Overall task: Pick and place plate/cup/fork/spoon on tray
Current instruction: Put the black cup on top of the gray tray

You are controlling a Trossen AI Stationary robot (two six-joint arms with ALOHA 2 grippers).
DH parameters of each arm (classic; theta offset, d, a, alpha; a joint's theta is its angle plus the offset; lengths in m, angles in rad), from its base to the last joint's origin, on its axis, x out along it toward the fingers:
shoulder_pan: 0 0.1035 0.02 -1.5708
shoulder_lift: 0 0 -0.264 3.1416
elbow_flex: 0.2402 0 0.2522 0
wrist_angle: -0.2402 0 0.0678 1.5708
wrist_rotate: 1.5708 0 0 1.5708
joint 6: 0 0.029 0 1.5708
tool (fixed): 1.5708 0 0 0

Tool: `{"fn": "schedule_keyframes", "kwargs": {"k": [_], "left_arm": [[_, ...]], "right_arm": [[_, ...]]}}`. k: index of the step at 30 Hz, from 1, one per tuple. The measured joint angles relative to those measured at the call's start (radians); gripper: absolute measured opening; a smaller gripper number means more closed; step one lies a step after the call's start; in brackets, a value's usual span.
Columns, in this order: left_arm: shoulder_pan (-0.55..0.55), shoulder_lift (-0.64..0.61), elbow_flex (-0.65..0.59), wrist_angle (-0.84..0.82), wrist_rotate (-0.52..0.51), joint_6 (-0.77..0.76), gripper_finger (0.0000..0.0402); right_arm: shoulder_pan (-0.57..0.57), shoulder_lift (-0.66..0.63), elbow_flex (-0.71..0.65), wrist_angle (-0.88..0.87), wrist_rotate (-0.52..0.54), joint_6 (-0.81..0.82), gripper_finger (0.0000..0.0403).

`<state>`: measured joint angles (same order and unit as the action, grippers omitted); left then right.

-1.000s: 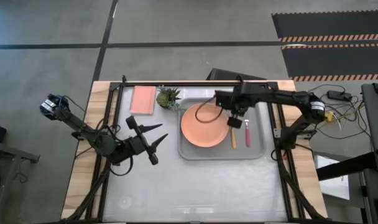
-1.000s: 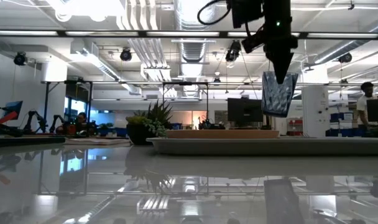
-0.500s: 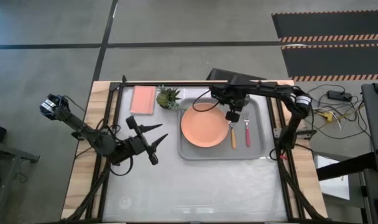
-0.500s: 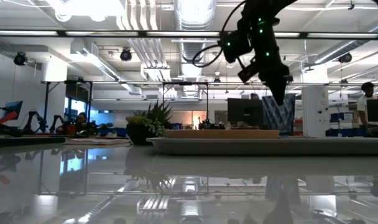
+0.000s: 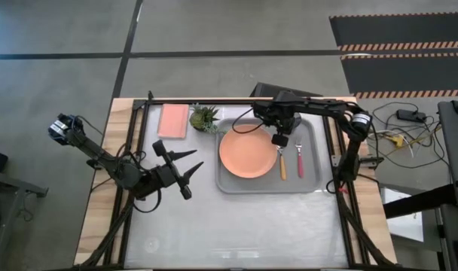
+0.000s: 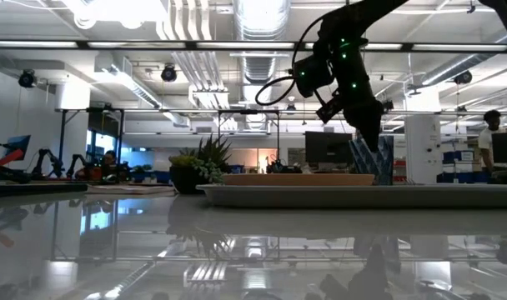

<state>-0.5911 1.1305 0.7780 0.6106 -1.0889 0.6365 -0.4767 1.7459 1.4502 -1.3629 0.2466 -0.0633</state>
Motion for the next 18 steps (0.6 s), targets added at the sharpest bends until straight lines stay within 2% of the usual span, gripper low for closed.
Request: {"fn": "schedule_keyframes", "kwargs": {"k": [11, 18], "left_arm": [[0.0, 0.0, 0.0, 0.0, 0.0, 0.0, 0.0169], [0.0, 0.0, 0.0, 0.0, 0.0, 0.004, 0.0169]], "right_arm": [[0.0, -0.003, 0.005, 0.003, 0.038, 0.021, 0.0107], [0.003, -0.004, 0.096, -0.124, 0.04, 0.123, 0.0132]]}}
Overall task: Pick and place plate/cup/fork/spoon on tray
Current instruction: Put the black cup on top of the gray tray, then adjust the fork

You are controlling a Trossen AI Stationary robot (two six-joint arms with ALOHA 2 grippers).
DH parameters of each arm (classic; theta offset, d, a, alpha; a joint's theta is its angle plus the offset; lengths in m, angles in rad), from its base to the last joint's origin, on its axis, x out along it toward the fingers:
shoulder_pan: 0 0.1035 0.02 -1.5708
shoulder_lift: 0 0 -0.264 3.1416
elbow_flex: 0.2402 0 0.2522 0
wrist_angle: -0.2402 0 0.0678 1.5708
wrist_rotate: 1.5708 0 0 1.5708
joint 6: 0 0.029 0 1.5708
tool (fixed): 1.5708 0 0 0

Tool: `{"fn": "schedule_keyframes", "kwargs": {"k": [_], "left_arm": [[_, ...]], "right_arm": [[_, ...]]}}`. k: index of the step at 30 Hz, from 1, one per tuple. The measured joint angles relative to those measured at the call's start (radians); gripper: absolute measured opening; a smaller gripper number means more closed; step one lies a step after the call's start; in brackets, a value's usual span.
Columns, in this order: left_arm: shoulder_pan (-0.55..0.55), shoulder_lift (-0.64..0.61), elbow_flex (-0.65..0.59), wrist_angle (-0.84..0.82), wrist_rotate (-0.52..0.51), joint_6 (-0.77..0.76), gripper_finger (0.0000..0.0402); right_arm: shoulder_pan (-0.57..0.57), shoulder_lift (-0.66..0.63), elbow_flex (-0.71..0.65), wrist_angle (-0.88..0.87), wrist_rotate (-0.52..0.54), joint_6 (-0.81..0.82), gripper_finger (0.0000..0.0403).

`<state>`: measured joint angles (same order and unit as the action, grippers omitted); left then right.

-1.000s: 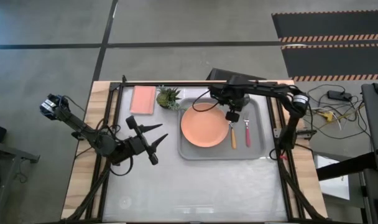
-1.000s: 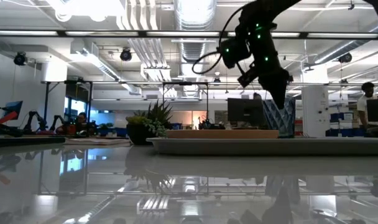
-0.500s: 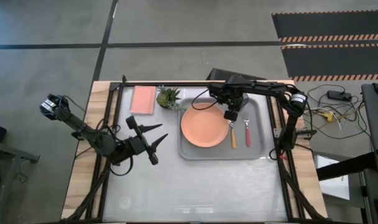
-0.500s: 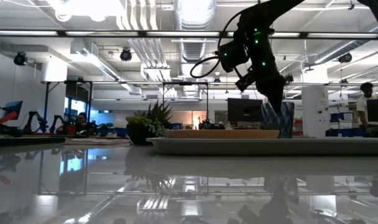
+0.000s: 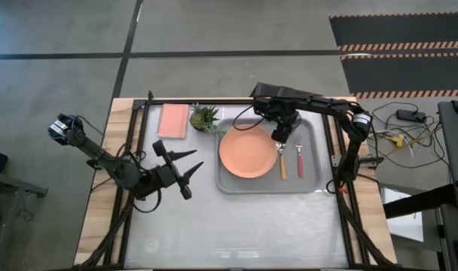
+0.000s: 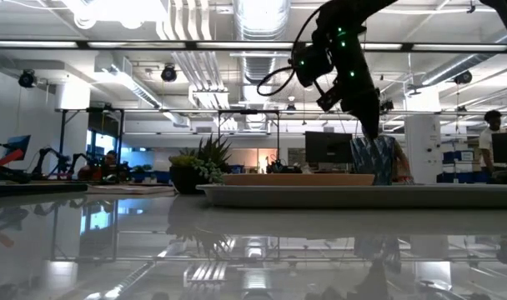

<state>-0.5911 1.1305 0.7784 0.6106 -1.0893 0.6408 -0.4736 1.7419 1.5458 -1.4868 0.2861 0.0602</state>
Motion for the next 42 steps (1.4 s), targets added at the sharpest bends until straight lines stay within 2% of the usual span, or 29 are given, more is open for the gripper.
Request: {"fn": "schedule_keyframes", "kwargs": {"k": [5, 9, 13, 18, 28, 37, 42], "left_arm": [[0.0, 0.0, 0.0, 0.0, 0.0, 0.002, 0.0169], [0.0, 0.0, 0.0, 0.0, 0.0, 0.002, 0.0169], [0.0, 0.0, 0.0, 0.0, 0.0, 0.002, 0.0169], [0.0, 0.0, 0.0, 0.0, 0.0, 0.001, 0.0169], [0.0, 0.0, 0.0, 0.0, 0.0, -0.005, 0.0169], [0.0, 0.0, 0.0, 0.0, 0.0, -0.005, 0.0169], [0.0, 0.0, 0.0, 0.0, 0.0, -0.005, 0.0169]], "right_arm": [[0.021, -0.024, 0.071, -0.068, -0.016, 0.189, 0.0133], [0.068, -0.08, 0.081, -0.068, -0.094, 0.315, 0.0126], [0.157, -0.158, 0.062, -0.033, -0.099, 0.422, 0.0116], [0.299, -0.25, 0.007, 0.101, -0.084, 0.509, 0.0094], [0.509, -0.391, -0.283, 0.262, -0.075, 0.698, 0.0028], [0.534, -0.453, -0.588, 0.309, -0.074, 0.873, 0.0009], [0.534, -0.459, -0.72, 0.42, -0.076, 0.915, 0.0009]]}}
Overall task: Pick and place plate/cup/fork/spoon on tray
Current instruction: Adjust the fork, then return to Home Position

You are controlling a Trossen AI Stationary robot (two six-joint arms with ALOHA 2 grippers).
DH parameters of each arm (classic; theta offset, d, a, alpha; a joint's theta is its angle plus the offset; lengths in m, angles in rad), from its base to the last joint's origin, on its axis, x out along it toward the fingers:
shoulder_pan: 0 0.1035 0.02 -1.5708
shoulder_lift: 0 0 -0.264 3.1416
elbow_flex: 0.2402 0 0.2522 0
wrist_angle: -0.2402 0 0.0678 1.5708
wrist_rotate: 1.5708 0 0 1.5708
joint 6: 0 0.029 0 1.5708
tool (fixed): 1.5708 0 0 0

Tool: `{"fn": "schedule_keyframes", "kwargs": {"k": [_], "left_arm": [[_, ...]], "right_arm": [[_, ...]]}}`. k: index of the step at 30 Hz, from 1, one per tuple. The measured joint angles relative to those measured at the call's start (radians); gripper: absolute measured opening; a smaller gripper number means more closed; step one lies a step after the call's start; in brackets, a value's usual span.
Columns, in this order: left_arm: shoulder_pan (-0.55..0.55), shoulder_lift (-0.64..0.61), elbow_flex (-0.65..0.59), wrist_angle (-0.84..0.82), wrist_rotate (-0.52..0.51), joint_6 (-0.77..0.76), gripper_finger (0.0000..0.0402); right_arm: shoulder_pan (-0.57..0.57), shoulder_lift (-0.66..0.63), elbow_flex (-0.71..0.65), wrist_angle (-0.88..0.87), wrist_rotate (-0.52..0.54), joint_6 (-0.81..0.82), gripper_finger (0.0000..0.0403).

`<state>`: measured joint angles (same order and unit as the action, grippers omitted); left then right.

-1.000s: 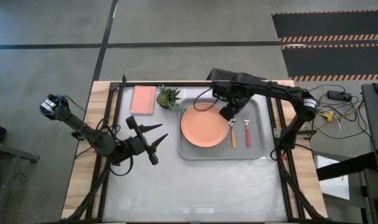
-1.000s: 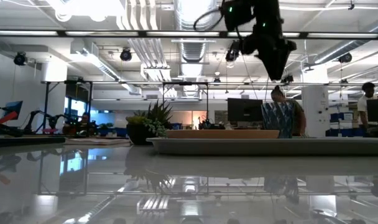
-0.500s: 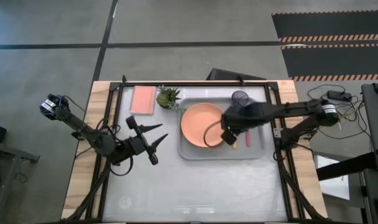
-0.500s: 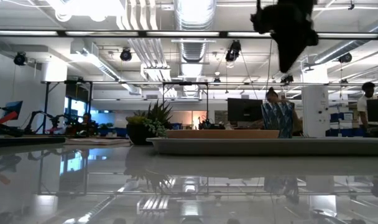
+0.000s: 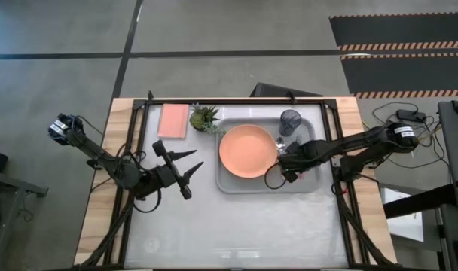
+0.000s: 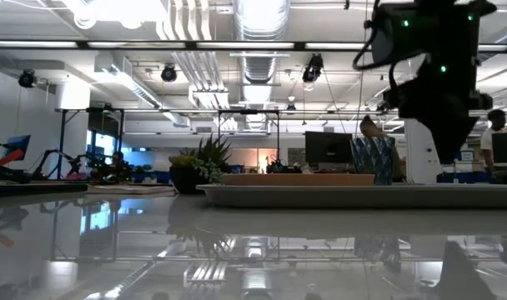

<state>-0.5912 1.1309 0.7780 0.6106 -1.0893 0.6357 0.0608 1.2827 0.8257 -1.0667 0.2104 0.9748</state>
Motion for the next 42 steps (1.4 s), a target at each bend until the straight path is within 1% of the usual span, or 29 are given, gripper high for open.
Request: {"fn": "schedule_keyframes", "kwargs": {"k": [7, 16, 35, 39, 42], "left_arm": [[0.0, 0.0, 0.0, 0.0, 0.0, 0.0, 0.0169], [0.0, 0.0, 0.0, 0.0, 0.0, 0.0, 0.0169], [0.0, 0.0, 0.0, 0.0, 0.0, 0.0, 0.0169], [0.0, 0.0, 0.0, 0.0, 0.0, 0.0, 0.0169], [0.0, 0.0, 0.0, 0.0, -0.001, 0.0, 0.0169]], "right_arm": [[0.0, 0.002, -0.107, 0.17, -0.008, 0.012, 0.0009], [0.0, 0.002, -0.176, 0.273, -0.008, 0.024, 0.0008], [0.0, 0.001, -0.192, 0.26, -0.008, 0.034, 0.0008], [0.003, -0.029, -0.176, 0.248, -0.008, 0.0, 0.0008], [0.015, -0.077, -0.152, 0.265, 0.004, -0.048, 0.0008]]}}
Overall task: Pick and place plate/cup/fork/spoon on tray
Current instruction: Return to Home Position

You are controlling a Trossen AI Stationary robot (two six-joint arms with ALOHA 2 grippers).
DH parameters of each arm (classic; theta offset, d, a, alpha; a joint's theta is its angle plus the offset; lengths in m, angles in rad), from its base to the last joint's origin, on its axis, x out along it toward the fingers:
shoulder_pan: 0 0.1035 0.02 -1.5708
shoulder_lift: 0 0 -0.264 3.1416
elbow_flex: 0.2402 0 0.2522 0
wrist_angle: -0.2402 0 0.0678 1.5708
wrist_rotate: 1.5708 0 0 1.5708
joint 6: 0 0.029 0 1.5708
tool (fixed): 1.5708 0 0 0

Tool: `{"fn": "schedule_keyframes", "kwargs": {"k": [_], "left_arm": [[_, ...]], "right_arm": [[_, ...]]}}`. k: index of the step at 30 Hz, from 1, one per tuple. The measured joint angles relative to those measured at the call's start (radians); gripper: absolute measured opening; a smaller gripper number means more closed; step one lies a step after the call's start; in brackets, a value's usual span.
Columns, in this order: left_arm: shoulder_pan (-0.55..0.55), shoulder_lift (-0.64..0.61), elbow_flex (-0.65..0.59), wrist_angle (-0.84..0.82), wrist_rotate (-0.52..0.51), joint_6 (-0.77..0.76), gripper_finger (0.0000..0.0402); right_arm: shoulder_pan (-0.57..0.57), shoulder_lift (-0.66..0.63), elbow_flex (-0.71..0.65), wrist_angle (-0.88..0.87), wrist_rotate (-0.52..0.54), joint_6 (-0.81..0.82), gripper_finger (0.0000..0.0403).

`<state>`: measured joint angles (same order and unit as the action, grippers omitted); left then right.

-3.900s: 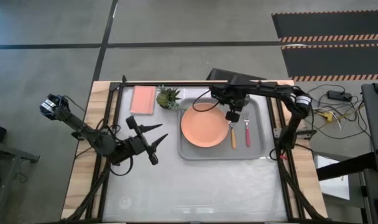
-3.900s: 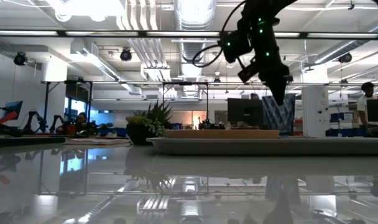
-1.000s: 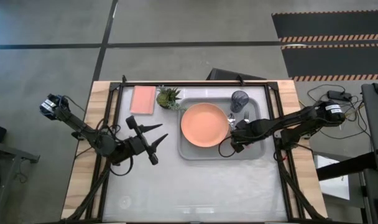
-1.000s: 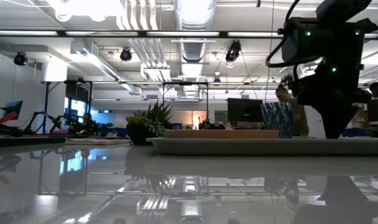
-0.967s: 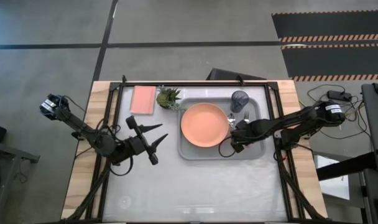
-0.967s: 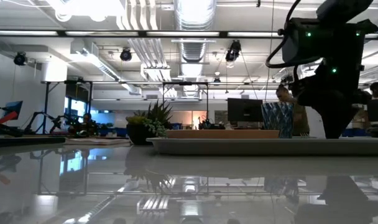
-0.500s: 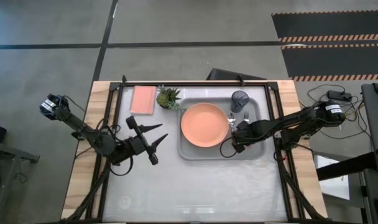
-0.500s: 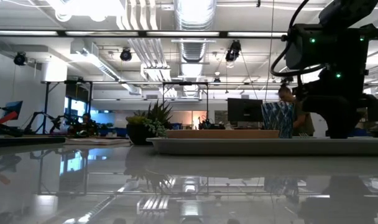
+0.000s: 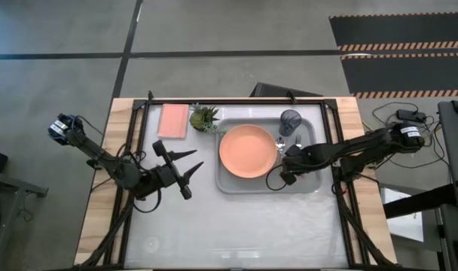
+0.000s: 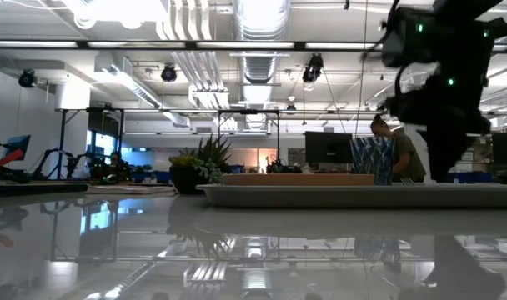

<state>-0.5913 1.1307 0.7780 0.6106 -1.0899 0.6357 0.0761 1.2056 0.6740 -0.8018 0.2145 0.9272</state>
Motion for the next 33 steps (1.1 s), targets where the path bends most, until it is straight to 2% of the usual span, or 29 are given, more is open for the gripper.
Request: {"fn": "schedule_keyframes", "kwargs": {"k": [5, 9, 15, 19, 21, 23, 26, 29, 31, 33], "left_arm": [[0.0, 0.0, 0.0, -0.031, -0.02, -0.003, 0.0169], [-0.009, -0.002, 0.0, -0.079, -0.025, -0.027, 0.0169], [-0.037, -0.012, 0.0, -0.122, -0.024, -0.03, 0.0169], [-0.057, -0.032, 0.0, -0.247, -0.01, -0.074, 0.0167], [-0.062, -0.058, 0.0, -0.381, 0.06, -0.139, 0.0159], [-0.063, -0.097, 0.0, -0.554, 0.219, -0.238, 0.0145], [-0.063, -0.154, -0.001, -0.719, 0.461, -0.385, 0.0111], [-0.062, -0.194, -0.042, -0.731, 0.55, -0.441, 0.0062], [-0.062, -0.225, -0.097, -0.701, 0.598, -0.41, 0.0025], [-0.054, -0.259, -0.158, -0.627, 0.626, -0.368, 0.0007]], "right_arm": [[0.032, -0.111, 0.01, 0.144, 0.06, -0.135, 0.0008], [0.084, -0.191, 0.003, 0.323, 0.073, -0.367, 0.0008], [0.178, -0.27, -0.077, 0.735, 0.094, -0.694, 0.0008], [0.231, -0.294, -0.179, 1.011, 0.093, -0.859, 0.0008], [0.246, -0.302, -0.233, 1.105, 0.093, -0.925, 0.0008], [0.249, -0.314, -0.28, 1.158, 0.092, -0.953, 0.0008], [0.249, -0.348, -0.341, 1.182, 0.094, -0.95, 0.0008], [0.249, -0.405, -0.396, 1.182, 0.093, -0.942, 0.0008], [0.249, -0.453, -0.426, 1.183, 0.093, -0.943, 0.0008], [0.249, -0.506, -0.452, 1.184, 0.093, -0.95, 0.0008]]}}
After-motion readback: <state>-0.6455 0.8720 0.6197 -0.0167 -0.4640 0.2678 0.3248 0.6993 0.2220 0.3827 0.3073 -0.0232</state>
